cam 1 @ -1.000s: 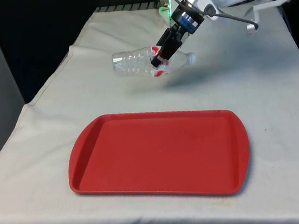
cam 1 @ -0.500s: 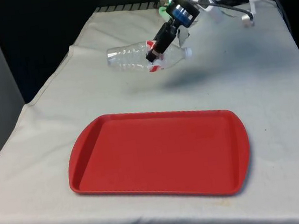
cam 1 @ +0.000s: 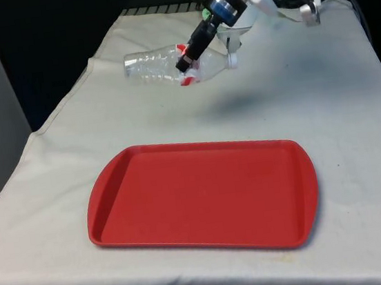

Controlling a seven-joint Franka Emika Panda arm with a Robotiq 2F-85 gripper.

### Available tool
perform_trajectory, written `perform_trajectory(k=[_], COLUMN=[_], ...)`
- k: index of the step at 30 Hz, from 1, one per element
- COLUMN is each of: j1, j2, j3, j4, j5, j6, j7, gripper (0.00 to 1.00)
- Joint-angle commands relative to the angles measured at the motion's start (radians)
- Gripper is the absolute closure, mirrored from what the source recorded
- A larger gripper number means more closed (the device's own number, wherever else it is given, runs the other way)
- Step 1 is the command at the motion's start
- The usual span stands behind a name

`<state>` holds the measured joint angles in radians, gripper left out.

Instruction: Place the bottle upright on the tray.

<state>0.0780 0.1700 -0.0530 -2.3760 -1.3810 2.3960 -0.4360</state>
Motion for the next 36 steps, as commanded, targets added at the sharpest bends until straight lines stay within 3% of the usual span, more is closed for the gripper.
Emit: perform_trajectory(k=[1, 5, 6, 7, 13, 14, 15, 23, 24, 25, 31, 32, 36], j1=[-0.005, -0.005, 0.000, -0.005, -0.005, 0.000, -0.005, -0.005, 0.000, -0.005, -0.006, -0.001, -0.006], j2=[-0.008, -0.015, -0.013, -0.016, -0.014, -0.014, -0.013, -0.007, -0.011, -0.007, -0.003, -0.008, 0.003], j3=[-0.002, -0.007, -0.007, -0.008, -0.015, -0.014, -0.016, -0.024, -0.024, -0.025, -0.027, -0.027, -0.029], j4=[0.003, 0.022, 0.021, 0.026, 0.055, 0.054, 0.060, 0.099, 0.097, 0.104, 0.134, 0.128, 0.155], j5=[0.017, 0.036, 0.024, 0.038, 0.063, 0.051, 0.067, 0.103, 0.092, 0.108, 0.143, 0.128, 0.165], j6=[0.013, 0.018, 0.003, 0.020, 0.034, 0.021, 0.036, 0.051, 0.038, 0.052, 0.059, 0.043, 0.065], j7=[-0.021, -0.042, -0.028, -0.044, -0.060, -0.046, -0.062, -0.079, -0.066, -0.081, -0.094, -0.080, -0.095], gripper=[0.82, 0.82, 0.82, 0.82, 0.82, 0.82, 0.82, 0.82, 0.82, 0.82, 0.82, 0.82, 0.82])
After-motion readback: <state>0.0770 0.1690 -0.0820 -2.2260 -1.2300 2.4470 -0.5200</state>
